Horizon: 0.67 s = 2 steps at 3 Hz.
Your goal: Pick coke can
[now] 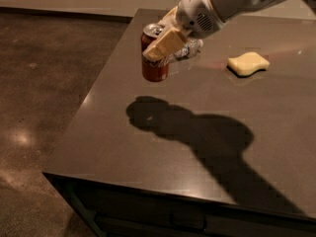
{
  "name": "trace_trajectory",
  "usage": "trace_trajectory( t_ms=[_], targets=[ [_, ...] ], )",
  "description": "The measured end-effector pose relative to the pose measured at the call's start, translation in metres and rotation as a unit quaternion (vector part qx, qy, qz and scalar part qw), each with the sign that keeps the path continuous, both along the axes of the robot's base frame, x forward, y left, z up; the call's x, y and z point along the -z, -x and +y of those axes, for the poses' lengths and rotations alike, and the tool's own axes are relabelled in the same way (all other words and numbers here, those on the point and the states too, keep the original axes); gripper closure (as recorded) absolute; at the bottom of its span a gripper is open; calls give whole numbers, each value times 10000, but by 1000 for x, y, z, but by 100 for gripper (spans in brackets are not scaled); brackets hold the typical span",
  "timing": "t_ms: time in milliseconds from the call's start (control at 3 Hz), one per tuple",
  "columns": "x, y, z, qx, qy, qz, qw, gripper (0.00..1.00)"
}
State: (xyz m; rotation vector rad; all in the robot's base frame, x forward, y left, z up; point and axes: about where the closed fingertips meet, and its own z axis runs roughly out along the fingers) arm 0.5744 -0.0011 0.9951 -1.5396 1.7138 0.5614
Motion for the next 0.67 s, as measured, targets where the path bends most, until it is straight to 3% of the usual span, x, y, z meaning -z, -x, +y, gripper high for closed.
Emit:
trace_trajectory(
  t_ms=[333, 667],
  targets=[
    [-34, 1, -20, -167, -91, -74, 9998, 100],
    [-35, 2, -20, -174, -92, -82, 9998, 100]
  ],
)
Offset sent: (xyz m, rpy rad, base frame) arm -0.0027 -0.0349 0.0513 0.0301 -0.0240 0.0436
